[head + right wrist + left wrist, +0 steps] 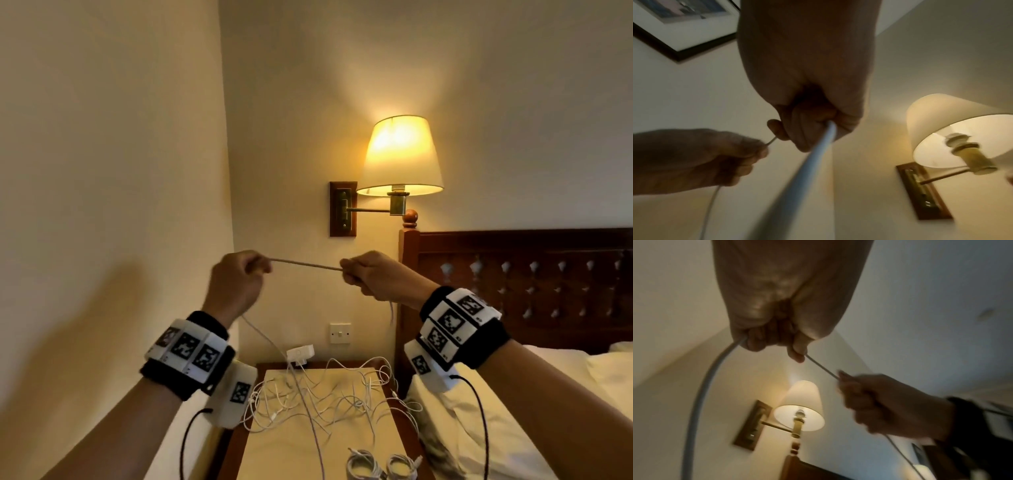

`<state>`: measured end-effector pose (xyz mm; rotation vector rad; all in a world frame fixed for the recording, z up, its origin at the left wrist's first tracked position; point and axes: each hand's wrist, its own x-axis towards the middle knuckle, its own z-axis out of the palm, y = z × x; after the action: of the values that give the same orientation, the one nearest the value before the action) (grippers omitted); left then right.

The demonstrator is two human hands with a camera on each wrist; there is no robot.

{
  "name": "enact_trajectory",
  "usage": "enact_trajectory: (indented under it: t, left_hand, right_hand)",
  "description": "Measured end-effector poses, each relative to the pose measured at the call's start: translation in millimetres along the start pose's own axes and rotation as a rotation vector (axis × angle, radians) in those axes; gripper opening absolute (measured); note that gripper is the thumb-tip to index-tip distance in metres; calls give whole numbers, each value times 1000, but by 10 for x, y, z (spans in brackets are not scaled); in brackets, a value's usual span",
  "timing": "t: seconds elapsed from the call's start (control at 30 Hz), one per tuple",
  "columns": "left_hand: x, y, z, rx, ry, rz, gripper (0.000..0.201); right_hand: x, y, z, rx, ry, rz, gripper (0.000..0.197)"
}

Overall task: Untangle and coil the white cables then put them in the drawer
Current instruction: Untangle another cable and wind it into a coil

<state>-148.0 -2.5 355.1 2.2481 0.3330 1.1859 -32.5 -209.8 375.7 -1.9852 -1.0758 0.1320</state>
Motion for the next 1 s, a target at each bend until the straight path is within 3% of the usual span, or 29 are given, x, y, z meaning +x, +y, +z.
enact_trajectory:
  t: [0.07, 0.2, 0.27, 0.33, 0.4, 0.43, 0.57, 0.73, 0.83, 1.0]
  left_hand:
    - [1, -169, -144, 27, 14, -110, 23]
    - [14, -146, -211, 84, -271, -201, 20]
    - [14, 38, -191, 17, -345, -148, 12]
    - [-49, 268, -89, -174, -458, -77, 37]
    - [-167, 479, 63, -378, -583, -26, 27]
    - [-204, 532, 128, -448, -561, -22, 22]
    - [-56, 371, 209, -337, -148, 5, 31]
    - [73, 211, 310, -220, 7, 52, 33]
    - [118, 147, 342, -232, -3, 116, 31]
    - [48, -142, 444, -264, -224, 185, 22]
  right_hand:
    - [-112, 94, -91, 41, 17, 46, 35]
    - [-142, 56, -145, 105, 48, 43, 36]
    - [-107, -38, -138, 160, 32, 4, 38]
    - [-71, -148, -102, 196, 4, -34, 39]
    - [-35, -240, -56, 208, -15, -72, 39]
    - [-31, -266, -39, 226, -26, -82, 39]
    - [-112, -196, -73, 290, -81, -43, 39]
    - [-171, -71, -55, 413, -86, 22, 37]
    - [-199, -51, -74, 562, -101, 35, 37]
    - [-228, -24, -240, 919, -3, 36, 39]
